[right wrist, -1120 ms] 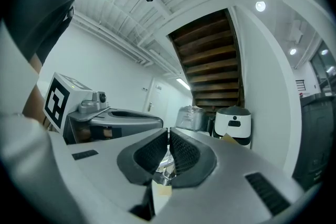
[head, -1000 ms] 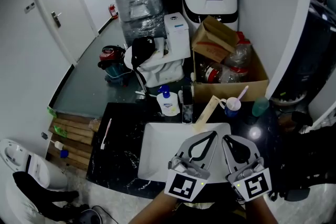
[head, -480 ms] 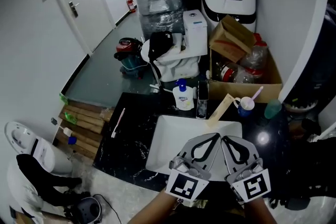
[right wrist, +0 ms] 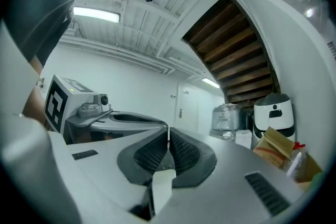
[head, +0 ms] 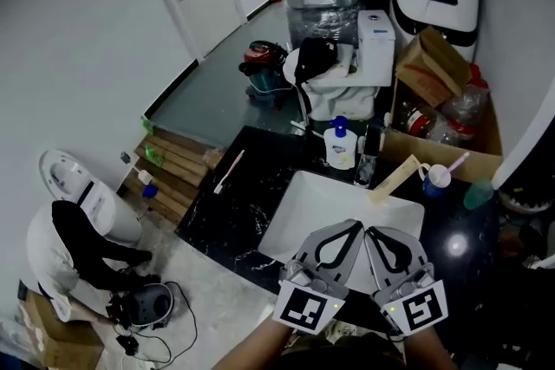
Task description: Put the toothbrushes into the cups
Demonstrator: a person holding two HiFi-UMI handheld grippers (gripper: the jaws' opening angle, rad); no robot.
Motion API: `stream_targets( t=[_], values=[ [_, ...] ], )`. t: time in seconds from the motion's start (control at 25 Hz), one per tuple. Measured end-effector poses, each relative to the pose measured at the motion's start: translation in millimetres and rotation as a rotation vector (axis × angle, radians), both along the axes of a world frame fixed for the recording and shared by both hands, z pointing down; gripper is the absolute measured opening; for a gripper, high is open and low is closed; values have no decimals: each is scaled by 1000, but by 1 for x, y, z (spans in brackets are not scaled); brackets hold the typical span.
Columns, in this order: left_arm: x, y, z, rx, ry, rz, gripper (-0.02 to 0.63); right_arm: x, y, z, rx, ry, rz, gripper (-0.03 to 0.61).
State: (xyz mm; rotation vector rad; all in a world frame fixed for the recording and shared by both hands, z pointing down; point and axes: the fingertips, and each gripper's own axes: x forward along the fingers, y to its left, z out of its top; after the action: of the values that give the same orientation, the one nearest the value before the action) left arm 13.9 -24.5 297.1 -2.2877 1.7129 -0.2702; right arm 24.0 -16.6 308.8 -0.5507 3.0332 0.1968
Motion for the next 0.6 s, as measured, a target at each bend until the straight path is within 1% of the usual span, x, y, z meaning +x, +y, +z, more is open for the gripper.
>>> stream_targets(
  t=[0.24,0.4,0.48,0.6],
  values=[
    [-4,33,4,0,-34,-130,8,-8,25,5,-3,-29,-125,35],
    [-16,58,6,1,-31,-211,8,-20,47,6,-12,-36,-207,35],
    [-23,68,6,-4,-38,-246,8,-27,57,2,-8,-42,-240,35],
    [-35,80,4,-5,-48,-300,8,-41,67,-7,4,-77,-265,35]
  ],
)
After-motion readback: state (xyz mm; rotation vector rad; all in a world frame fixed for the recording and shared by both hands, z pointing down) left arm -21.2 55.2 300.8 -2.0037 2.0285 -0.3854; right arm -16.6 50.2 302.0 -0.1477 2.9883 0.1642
